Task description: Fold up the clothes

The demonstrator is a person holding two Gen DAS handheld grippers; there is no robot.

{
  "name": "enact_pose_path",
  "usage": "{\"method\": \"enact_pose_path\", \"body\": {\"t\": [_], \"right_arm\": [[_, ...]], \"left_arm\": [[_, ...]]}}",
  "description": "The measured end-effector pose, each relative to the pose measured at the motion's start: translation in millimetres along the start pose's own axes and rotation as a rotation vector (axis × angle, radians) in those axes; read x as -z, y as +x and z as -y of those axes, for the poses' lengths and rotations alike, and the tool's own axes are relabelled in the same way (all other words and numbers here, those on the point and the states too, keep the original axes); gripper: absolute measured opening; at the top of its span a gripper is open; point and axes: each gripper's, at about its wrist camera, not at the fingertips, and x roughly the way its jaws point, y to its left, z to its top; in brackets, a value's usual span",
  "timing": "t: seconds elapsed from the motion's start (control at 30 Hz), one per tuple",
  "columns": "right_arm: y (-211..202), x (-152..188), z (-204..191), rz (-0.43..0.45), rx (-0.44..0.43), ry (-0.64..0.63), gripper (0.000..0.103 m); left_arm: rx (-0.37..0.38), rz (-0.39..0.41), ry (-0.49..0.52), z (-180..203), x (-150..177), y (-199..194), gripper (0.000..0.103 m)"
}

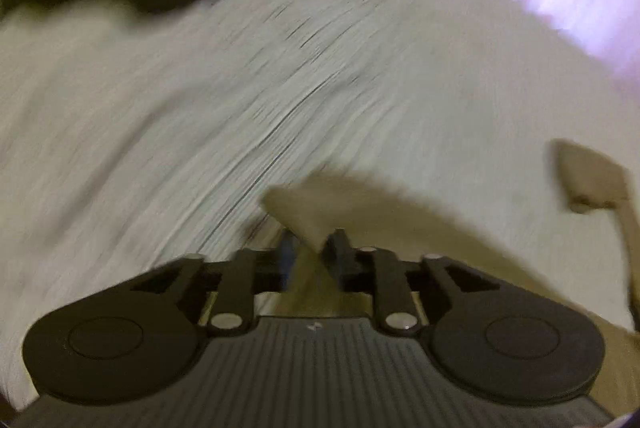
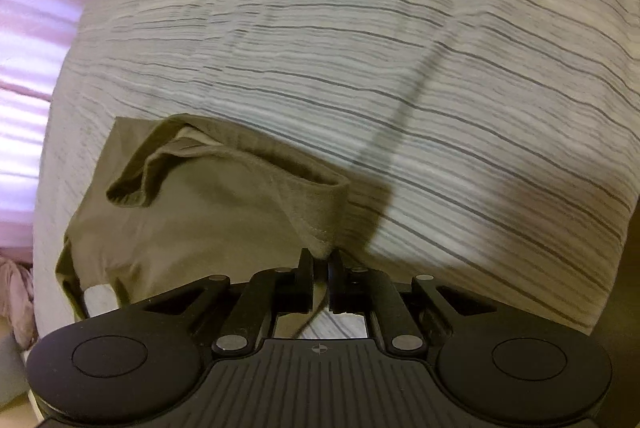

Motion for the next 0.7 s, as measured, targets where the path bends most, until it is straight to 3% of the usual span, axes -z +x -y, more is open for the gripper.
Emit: {"method": "enact_pose_path", "body": {"t": [0.07,0.13,0.17,0.23,0.27,0.33,0.37,0.43,0.53,0.7], "right_arm": [[0,2,2,0.0,0.003,0.013,0.067],[-4,7,-2,0.03,-0.041,0.002,0.074],[-4,8,-6,0.036,-0.038,-0.019,0.074],[0,9,-8,0.036,-0.035,-0.04,0.074],[2,10,-7,0.043,-0.037,-0.04,0.074],[8,12,-6,0.066,-0.037,-0.034,0.073],[10,12,-7,0.074,-0.032,-0.041,0.048],[14,12,-12,0.061,0.007,-0.081,0.002],[0,8,-23,0.063,0.012,-0.137,0.002],[-51,1,-25,0.05,-0.078,-0.171,0.001]], "left_arm": [[0.088,-0.046,-0.246,-26,10,11,0.025],[0.187,-0.014,-0.388,-41,19,10,0.034],[0.201,-0.002,-0.41,-44,20,11,0.04],[0.203,0.015,-0.42,-46,20,14,0.042],[0.206,0.023,-0.425,-46,19,17,0.039],[0.227,0.036,-0.421,-45,14,22,0.018],[0.236,0.044,-0.399,-41,9,22,0.001],[0.243,0.077,-0.328,-34,-2,14,0.0],[0.275,0.162,-0.206,-30,-20,-24,0.0],[0.267,0.266,-0.088,-50,-27,-96,0.001]]}}
